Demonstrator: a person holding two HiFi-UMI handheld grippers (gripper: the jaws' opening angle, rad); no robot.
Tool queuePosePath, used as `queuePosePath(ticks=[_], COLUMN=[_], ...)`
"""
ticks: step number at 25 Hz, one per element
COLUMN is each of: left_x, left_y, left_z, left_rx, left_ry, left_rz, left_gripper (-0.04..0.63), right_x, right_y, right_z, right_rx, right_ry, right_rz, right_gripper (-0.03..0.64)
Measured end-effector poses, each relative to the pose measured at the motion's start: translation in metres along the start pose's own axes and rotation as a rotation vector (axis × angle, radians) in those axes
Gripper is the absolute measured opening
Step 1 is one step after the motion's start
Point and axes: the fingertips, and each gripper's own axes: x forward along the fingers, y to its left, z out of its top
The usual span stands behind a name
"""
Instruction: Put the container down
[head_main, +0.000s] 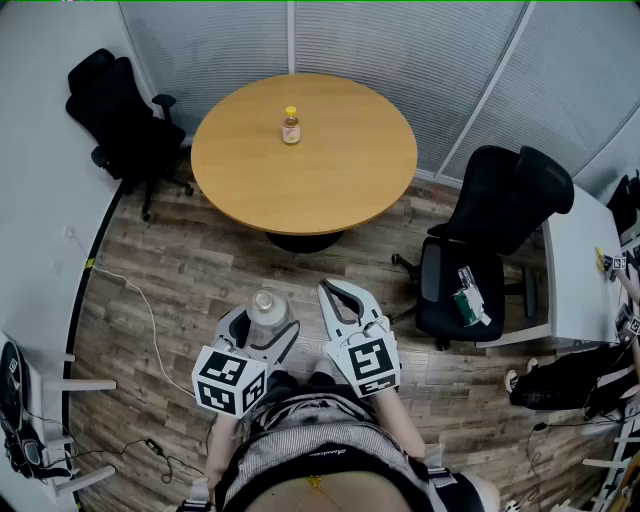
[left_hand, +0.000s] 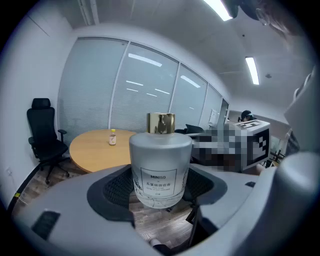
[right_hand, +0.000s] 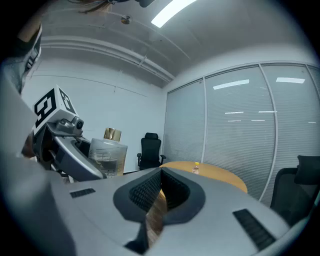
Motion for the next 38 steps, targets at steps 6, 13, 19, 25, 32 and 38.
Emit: queuePosePath(ticks=[6, 13, 19, 25, 32, 38], left_x=[0.009, 0.014, 0.015, 0.017, 0.033, 0.055], left_y=[-0.007, -0.012, -0.009, 0.011, 0.052, 0.093], left_z=[-0.001, -0.003, -0.007, -0.005, 0.014, 0.039], left_rx=[-0.013, -0.024, -0.036, -0.044, -0.031, 0.003], left_ry=[-0.002, -0.005, -0.001, -0.005, -0.013, -0.015], left_rz=[0.009, 0.033, 0.042, 0.032, -0.008, -0.038], left_gripper=[0.339, 0.340, 0.339, 0.339, 0.339, 0.339], right_x=[-0.002, -0.004, 0.001, 0.018, 0.058, 0.104], right_y=[-0.010, -0.017, -0.013, -0.010, -0.021, -0.030], right_z=[-0.002, -0.008, -0.014, -0.013, -0.002, 0.012], right_rx=[-0.008, 0.003, 0.004, 0.004, 0.020, 0.011], right_ry=[-0.027, -0.024, -0.012, -0.006, -0.014, -0.026], right_rz=[0.005, 0.039, 0.073, 0.067, 0.018, -0.001], right_gripper=[0.021, 0.021, 0.021, 0.021, 0.021, 0.021])
